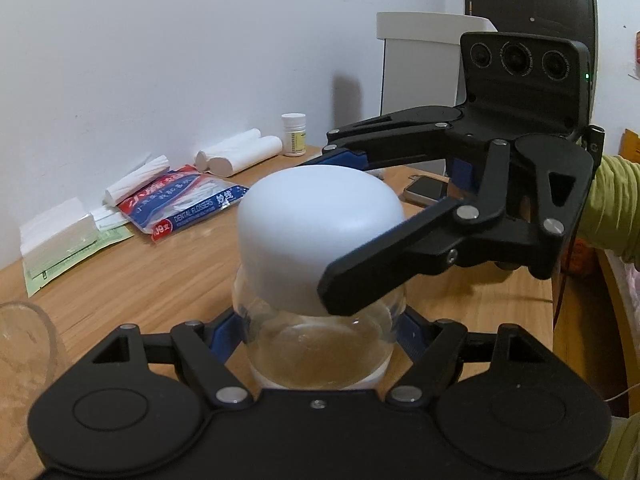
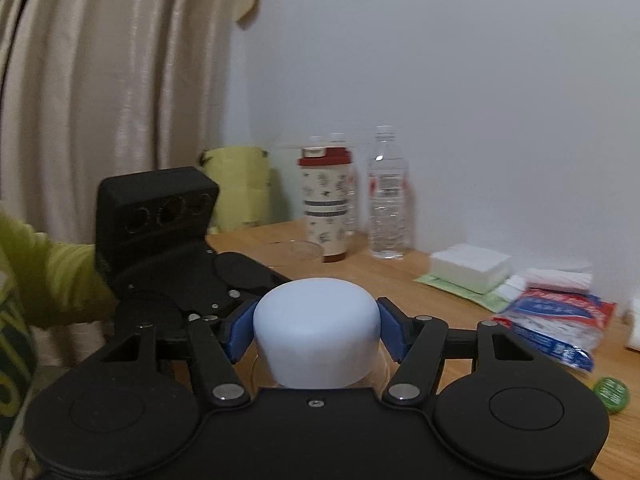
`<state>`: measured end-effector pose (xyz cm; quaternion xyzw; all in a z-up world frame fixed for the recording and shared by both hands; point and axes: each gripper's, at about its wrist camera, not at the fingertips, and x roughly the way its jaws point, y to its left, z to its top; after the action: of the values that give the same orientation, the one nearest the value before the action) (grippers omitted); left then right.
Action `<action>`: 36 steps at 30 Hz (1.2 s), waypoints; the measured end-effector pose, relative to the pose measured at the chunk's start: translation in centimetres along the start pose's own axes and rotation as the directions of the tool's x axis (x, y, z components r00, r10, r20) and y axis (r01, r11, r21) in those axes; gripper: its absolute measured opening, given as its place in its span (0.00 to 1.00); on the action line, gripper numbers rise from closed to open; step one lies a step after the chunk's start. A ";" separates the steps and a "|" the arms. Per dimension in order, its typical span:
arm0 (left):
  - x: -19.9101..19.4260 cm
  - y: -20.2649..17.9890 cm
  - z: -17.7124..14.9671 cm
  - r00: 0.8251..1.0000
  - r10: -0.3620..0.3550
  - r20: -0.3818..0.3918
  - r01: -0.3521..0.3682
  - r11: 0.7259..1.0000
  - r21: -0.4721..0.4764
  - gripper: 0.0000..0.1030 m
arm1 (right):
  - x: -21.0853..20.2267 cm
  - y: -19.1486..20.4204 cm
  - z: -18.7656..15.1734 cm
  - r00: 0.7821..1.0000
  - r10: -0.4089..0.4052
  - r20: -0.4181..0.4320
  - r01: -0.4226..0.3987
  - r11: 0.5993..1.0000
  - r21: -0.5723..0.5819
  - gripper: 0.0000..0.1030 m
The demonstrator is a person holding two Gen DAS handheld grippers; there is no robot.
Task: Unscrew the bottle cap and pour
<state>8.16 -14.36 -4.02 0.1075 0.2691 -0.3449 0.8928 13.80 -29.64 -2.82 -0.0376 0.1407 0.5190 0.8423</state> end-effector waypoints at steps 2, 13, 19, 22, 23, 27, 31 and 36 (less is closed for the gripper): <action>0.1 -0.2 0.0 1.000 0.025 -0.001 -0.025 1.000 -0.014 0.76 | 0.3 0.4 0.0 1.000 -0.020 0.002 0.020 1.000 -0.008 0.67; 0.2 -2.6 0.7 0.978 0.206 -0.024 -0.208 0.970 -0.125 0.77 | 0.3 3.2 -0.6 0.974 -0.218 0.068 0.207 0.969 0.134 0.89; 0.5 -3.2 0.9 0.963 0.269 -0.029 -0.270 0.948 -0.170 0.76 | 0.9 4.8 -0.7 0.929 -0.366 0.060 0.353 0.922 0.158 0.71; 0.4 -3.5 0.9 0.959 0.282 -0.027 -0.282 0.943 -0.177 0.76 | 1.4 5.1 -0.6 0.918 -0.396 0.015 0.389 0.907 0.161 0.70; 0.4 -3.5 0.9 0.957 0.289 -0.028 -0.289 0.940 -0.182 0.76 | 1.4 5.2 -0.6 0.917 -0.399 0.012 0.392 0.906 0.161 0.70; 0.4 -3.7 1.0 0.950 0.311 -0.030 -0.310 0.930 -0.194 0.76 | 1.5 5.4 -0.4 0.906 -0.423 0.008 0.415 0.893 0.177 0.69; 0.1 -3.6 0.9 0.958 0.287 -0.026 -0.287 0.940 -0.182 0.77 | 1.6 5.8 -0.1 0.897 -0.442 0.002 0.437 0.887 0.150 0.67; -0.3 -3.0 0.9 0.978 0.205 -0.029 -0.207 0.968 -0.139 0.76 | 0.8 4.7 0.0 0.935 -0.355 0.001 0.352 0.927 0.132 0.67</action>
<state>6.27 -16.70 -3.14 0.0738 0.2864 -0.2294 0.9273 9.93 -26.81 -2.63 -0.0010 0.1547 0.3492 0.9242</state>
